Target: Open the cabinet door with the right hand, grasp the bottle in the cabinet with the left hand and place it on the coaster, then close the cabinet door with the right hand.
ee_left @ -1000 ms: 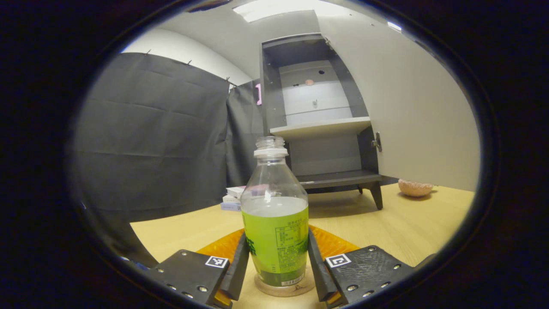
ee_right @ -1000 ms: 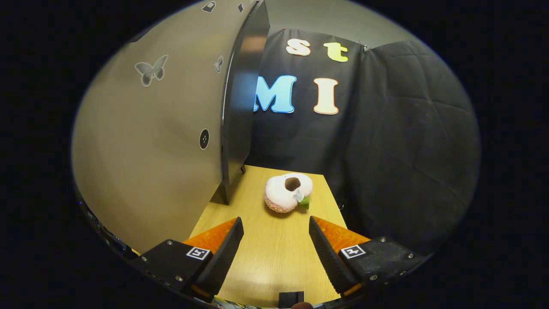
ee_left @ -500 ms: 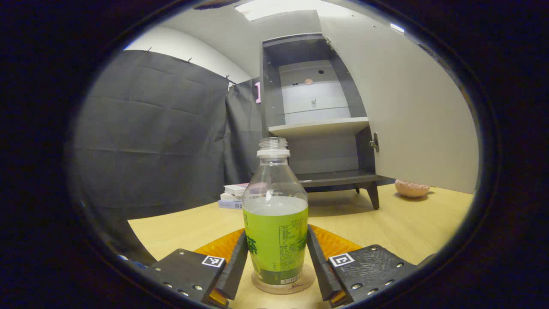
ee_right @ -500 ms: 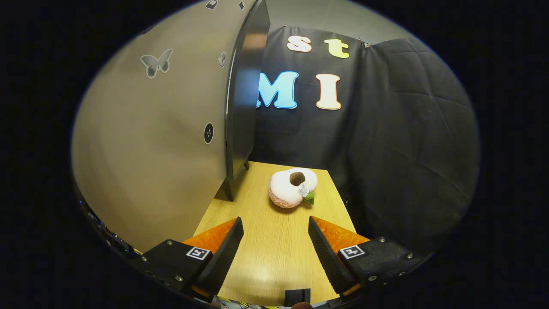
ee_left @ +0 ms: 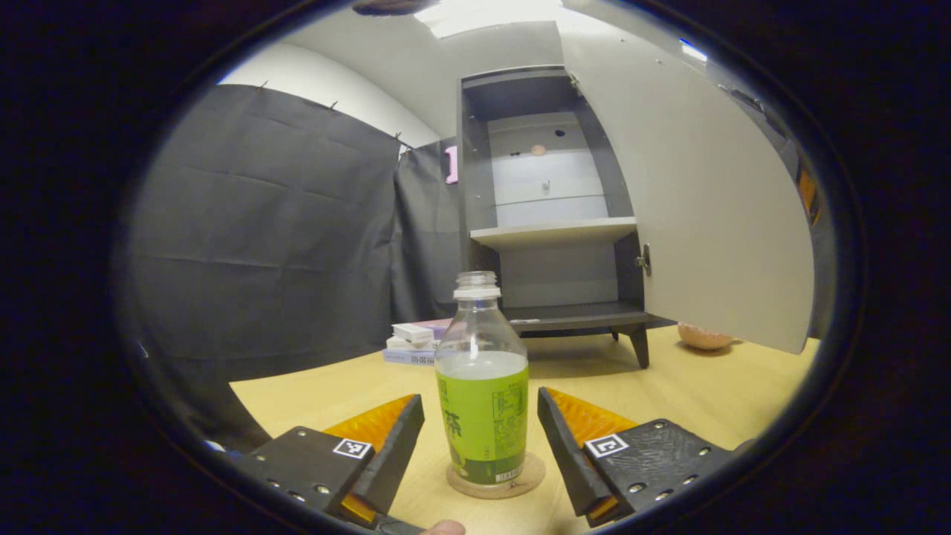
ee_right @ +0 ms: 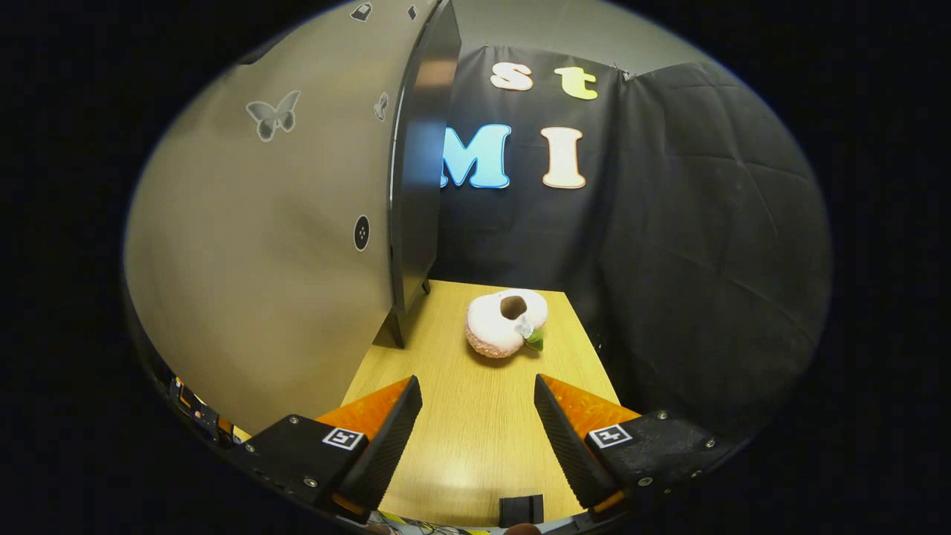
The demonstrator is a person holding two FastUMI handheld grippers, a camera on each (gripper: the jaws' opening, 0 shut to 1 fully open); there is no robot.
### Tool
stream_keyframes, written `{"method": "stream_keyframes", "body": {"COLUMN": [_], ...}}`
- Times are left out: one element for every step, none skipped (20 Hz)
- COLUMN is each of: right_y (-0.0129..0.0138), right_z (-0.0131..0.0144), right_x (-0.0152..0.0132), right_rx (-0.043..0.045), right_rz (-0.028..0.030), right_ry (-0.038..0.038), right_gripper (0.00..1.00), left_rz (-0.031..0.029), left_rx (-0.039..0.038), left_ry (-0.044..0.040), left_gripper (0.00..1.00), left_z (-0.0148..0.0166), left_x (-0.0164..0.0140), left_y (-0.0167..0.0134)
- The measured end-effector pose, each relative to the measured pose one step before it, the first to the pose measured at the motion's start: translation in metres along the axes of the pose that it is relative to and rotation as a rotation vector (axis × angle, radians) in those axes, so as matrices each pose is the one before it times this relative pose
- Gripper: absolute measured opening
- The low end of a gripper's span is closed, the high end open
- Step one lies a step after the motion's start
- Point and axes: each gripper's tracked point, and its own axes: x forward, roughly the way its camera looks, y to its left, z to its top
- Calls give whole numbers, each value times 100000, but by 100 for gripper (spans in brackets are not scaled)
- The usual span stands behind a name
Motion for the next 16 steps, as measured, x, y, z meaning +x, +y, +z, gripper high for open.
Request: {"method": "stream_keyframes", "body": {"right_y": [355, 250, 326, 222, 191, 87, 120, 97, 273, 437, 711, 448, 923, 834, 742, -168], "right_z": [923, 972, 1026, 1044, 1217, 1258, 1741, 1674, 1906, 1674, 1403, 650, 411, -266, -582, -866], "right_x": [-450, -521, -471, -450, -476, -545, -640, -510, -449, -250, -50, -292, -117, -19, -88, 338], "right_rx": [1396, 1418, 1151, 1158, 1608, 2359, 2809, 3345, 3947, 4362, 3993, 3407, 2889, 1695, 1343, 1698], "right_rz": [908, 1284, 1133, 1140, 794, 653, 501, 717, 1069, 1996, 2276, 2530, 3201, 2596, 2385, -368], "right_ry": [-2039, -2220, -2149, -2236, -2355, -2781, -3244, -3740, -4132, -3741, -2480, -1707, -549, 747, 2198, 1295], "right_gripper": [94, 93, 93, 94, 94, 94, 94, 94, 94, 93, 93, 91, 90, 94, 94, 94], "left_rz": [-446, 123, 672, 13, 147, -91, 433, 800, 1262, 1285, 455, 1437, 1376, 1748, 2288, 984], "left_rx": [188, 1260, 1435, 983, 1398, 2219, 2888, 2085, 811, -900, -2785, -2460, -1326, 69, 574, 583], "left_ry": [-592, -1319, -973, -693, -1304, -1821, -2040, -2467, -2014, -1160, 1095, 1947, 2762, 3172, 1416, -276], "left_gripper": [88, 88, 88, 91, 91, 85, 85, 88, 88, 88, 91, 88, 88, 88, 88, 91], "left_z": [1180, 1640, 1884, 1822, 2204, 2454, 2625, 2496, 2401, 1901, 1305, 813, 722, 389, 750, 1280], "left_x": [-1048, -1062, -982, -562, -373, -21, 150, 118, 372, 292, 506, 651, 567, 565, 181, 282], "left_y": [187, 658, 883, 730, 867, 1024, 1155, 1379, 1347, 1204, 820, 995, 1110, 1057, 1088, 537]}}
